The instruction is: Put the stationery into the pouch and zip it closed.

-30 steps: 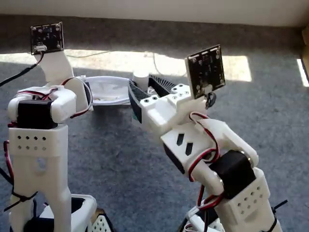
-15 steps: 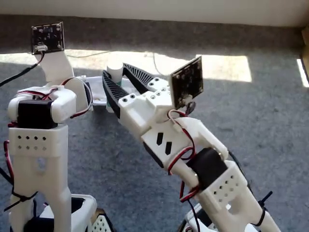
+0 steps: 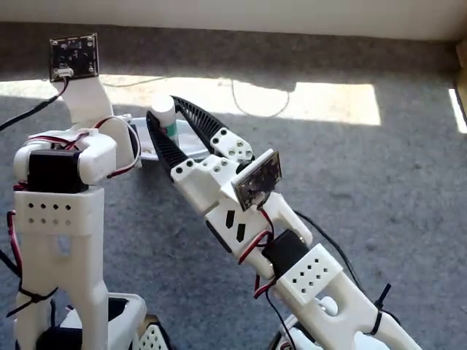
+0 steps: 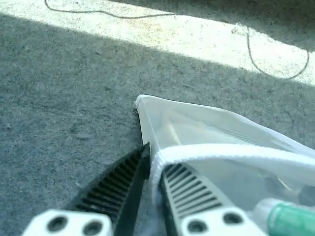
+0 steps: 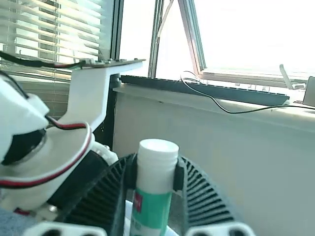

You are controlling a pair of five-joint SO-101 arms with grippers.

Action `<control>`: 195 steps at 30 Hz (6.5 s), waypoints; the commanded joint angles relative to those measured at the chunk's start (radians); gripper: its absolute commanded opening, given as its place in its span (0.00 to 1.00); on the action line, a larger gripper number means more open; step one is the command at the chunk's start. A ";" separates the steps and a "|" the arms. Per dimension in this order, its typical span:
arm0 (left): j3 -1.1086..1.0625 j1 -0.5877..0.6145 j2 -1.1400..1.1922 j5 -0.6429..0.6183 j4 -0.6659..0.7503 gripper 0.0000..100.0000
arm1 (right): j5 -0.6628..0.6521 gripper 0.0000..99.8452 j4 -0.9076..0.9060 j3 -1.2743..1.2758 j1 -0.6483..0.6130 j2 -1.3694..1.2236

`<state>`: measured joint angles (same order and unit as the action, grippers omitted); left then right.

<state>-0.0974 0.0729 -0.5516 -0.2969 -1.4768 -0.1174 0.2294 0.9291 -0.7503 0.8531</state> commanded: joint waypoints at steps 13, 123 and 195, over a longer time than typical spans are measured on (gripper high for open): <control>0.041 -0.008 -0.010 0.009 0.000 0.01 | -0.012 0.03 0.145 0.048 -0.002 0.019; 0.008 -0.007 -0.016 0.014 0.006 0.01 | 0.427 0.04 -1.544 -1.152 0.001 -0.504; 0.008 0.030 -0.016 0.014 0.008 0.01 | -0.066 0.19 -1.900 -1.030 0.205 -0.246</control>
<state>-0.1112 0.0867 -0.5516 -0.2908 -1.4784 -0.1680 -1.7361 -0.1757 -0.5600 0.5524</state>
